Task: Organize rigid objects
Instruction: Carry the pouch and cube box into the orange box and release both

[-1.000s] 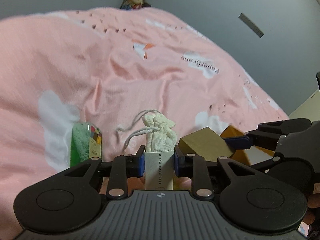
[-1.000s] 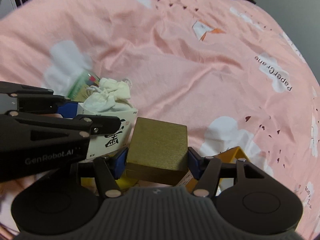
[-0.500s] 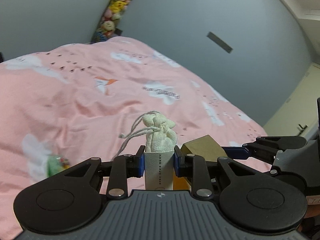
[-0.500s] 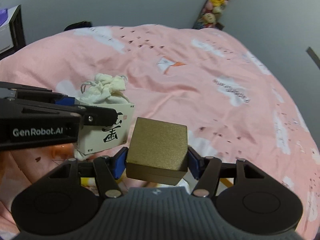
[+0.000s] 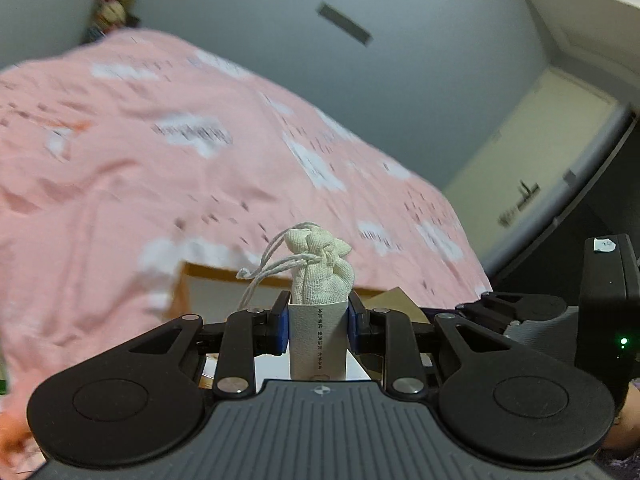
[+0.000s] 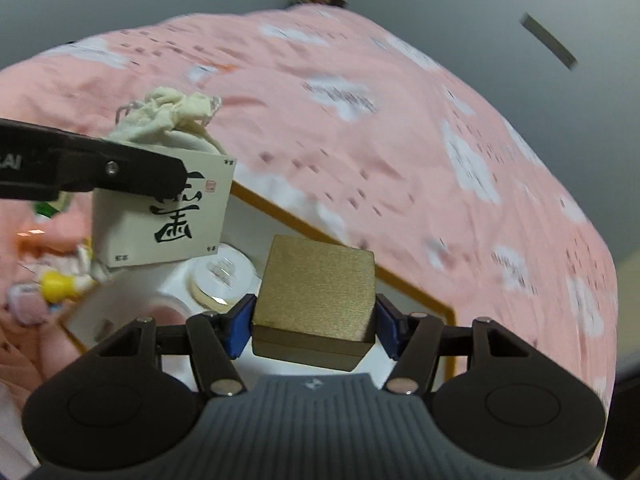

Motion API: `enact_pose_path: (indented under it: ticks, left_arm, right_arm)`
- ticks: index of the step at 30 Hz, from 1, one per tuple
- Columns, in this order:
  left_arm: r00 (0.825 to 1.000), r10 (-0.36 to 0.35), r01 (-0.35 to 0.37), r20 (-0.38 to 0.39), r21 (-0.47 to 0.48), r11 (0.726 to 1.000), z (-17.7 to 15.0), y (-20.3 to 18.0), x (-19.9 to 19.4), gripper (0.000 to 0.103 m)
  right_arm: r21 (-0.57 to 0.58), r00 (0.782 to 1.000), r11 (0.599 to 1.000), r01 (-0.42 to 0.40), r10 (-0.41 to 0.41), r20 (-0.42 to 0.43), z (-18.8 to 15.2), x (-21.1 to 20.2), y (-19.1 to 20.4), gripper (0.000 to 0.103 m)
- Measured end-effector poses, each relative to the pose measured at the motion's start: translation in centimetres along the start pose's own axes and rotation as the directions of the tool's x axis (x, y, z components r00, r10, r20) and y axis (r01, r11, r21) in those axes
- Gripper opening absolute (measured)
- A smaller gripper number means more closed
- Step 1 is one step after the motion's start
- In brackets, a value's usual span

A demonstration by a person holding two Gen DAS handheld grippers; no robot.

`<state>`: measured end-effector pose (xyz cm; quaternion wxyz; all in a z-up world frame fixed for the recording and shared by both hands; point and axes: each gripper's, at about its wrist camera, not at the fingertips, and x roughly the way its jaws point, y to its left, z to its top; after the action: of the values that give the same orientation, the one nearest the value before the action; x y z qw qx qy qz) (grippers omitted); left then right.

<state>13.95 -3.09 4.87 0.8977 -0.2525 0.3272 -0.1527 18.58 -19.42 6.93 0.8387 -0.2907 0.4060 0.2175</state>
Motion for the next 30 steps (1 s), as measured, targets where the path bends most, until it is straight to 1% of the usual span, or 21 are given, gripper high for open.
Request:
enact_pose_path:
  ticks: [3, 5, 9, 11, 13, 15, 18, 20, 22, 24, 26, 27, 29, 30]
  left_arm:
    - [0.997, -0.019, 0.019, -0.074, 0.007, 1.000, 0.0, -0.5, 3.1, 0.030]
    - [0.992, -0.027, 0.028, -0.126, 0.003, 1.000, 0.0, -0.5, 5.3, 0.030]
    - [0.979, -0.009, 0.018, -0.204, 0.043, 0.999, -0.2, -0.9, 8.6, 0.030]
    - [0.971, 0.008, 0.010, -0.237, 0.073, 0.997, -0.5, -1.2, 9.9, 0.030]
    - [0.960, 0.010, 0.012, -0.279, 0.080, 0.997, -0.6, -1.3, 11.4, 0.030]
    - [0.949, 0.012, 0.017, -0.315, 0.090, 0.996, -0.6, -1.4, 12.8, 0.030]
    - [0.936, 0.034, 0.005, -0.351, 0.111, 0.994, -0.7, -1.4, 14.7, 0.030]
    - [0.923, 0.038, 0.001, -0.383, 0.100, 0.995, -0.8, -1.0, 15.7, 0.030]
    - [0.905, 0.029, 0.003, -0.425, 0.076, 0.997, -0.9, -0.4, 16.8, 0.030]
    - [0.881, -0.003, 0.017, -0.473, 0.027, 0.999, -1.0, 0.2, 17.7, 0.030]
    - [0.859, -0.027, 0.034, -0.512, 0.003, 0.999, -1.2, 0.7, 18.6, 0.030]
    - [0.852, -0.022, 0.025, -0.523, -0.001, 1.000, -1.3, 0.8, 19.0, 0.030]
    - [0.840, 0.013, -0.018, -0.543, -0.004, 1.000, -1.4, 1.0, 19.6, 0.030]
    - [0.837, 0.021, -0.029, -0.548, -0.007, 1.000, -1.3, 1.2, 19.8, 0.030]
  right_arm:
    - [0.038, 0.999, 0.999, 0.012, -0.011, -0.038, -1.2, 1.3, -1.6, 0.061]
    - [0.054, 0.998, 0.998, 0.016, -0.013, -0.065, -1.7, 2.5, -2.4, 0.061]
    - [0.073, 0.993, 0.997, 0.021, -0.013, -0.113, -2.6, 5.1, -4.0, 0.061]
    - [0.087, 0.991, 0.996, 0.021, -0.009, -0.134, -2.9, 6.2, -4.6, 0.061]
    - [0.096, 0.988, 0.995, 0.021, -0.006, -0.153, -3.2, 7.2, -5.0, 0.061]
    - [0.090, 0.985, 0.996, 0.020, -0.004, -0.170, -3.6, 8.3, -5.3, 0.061]
    - [0.070, 0.981, 0.997, 0.016, -0.002, -0.194, -3.7, 9.7, -5.4, 0.061]
    - [0.057, 0.979, 0.998, 0.011, 0.000, -0.202, -3.7, 10.5, -5.4, 0.061]
    - [0.047, 0.978, 0.999, 0.008, 0.002, -0.209, -3.7, 11.0, -5.4, 0.061]
    - [0.041, 0.975, 0.999, 0.003, 0.006, -0.220, -3.8, 11.5, -5.4, 0.061]
    - [0.038, 0.972, 0.999, -0.001, 0.010, -0.235, -3.8, 12.0, -5.5, 0.061]
    - [0.036, 0.970, 0.999, 0.002, 0.007, -0.244, -3.9, 12.3, -5.5, 0.061]
    - [0.037, 0.968, 0.999, -0.002, 0.012, -0.251, -3.9, 12.5, -5.4, 0.061]
    - [0.042, 0.967, 0.999, -0.006, 0.016, -0.254, -4.0, 12.6, -5.4, 0.061]
